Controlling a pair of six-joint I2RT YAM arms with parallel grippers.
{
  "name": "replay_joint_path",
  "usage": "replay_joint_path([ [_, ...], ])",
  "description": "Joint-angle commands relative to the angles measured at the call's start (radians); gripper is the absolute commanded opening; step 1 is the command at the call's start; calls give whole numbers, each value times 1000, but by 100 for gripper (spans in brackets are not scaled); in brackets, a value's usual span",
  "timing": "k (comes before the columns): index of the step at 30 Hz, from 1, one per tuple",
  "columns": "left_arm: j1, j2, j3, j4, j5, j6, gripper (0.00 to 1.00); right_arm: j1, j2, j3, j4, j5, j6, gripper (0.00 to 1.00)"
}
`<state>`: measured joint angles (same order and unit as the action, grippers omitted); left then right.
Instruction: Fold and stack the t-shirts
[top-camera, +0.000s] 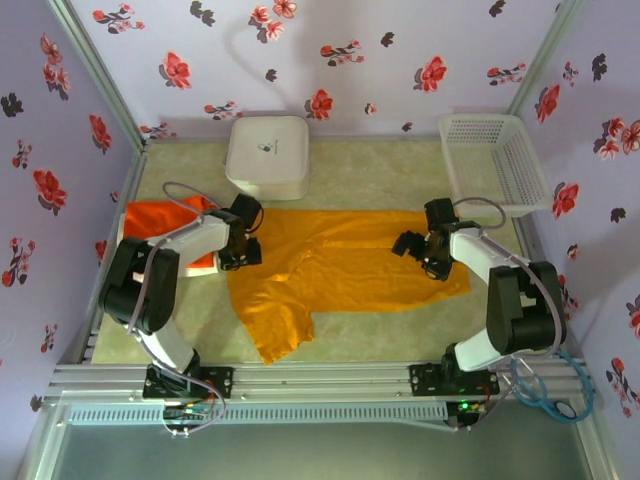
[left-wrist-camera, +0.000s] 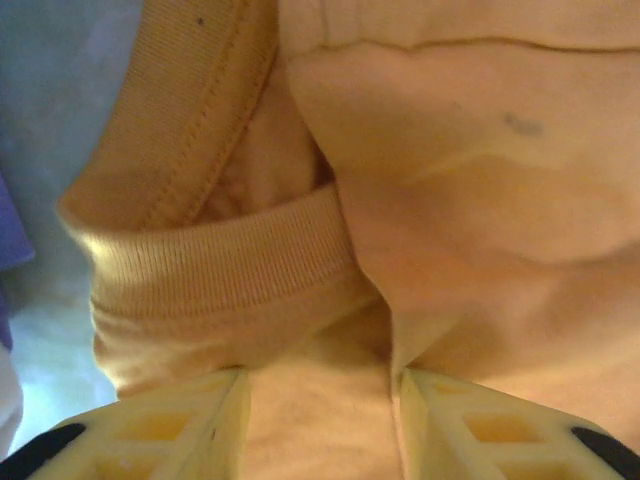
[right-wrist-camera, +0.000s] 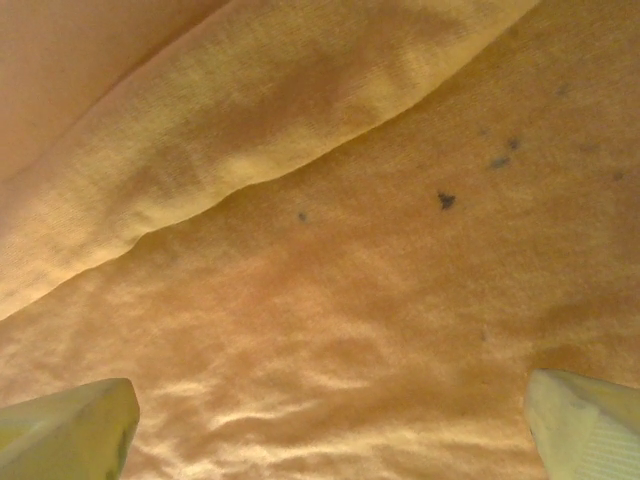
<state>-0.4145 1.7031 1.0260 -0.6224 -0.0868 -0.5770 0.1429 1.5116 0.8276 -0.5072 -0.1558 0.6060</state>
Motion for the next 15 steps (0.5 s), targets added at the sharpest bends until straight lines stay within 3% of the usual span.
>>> replay_joint_path([
  [1,31,29,42,11,-16,47,43,6,44,25,42,41,20,99],
  [15,102,72,90,-21,-18,103,40,20,154,62,124,5,53,99],
])
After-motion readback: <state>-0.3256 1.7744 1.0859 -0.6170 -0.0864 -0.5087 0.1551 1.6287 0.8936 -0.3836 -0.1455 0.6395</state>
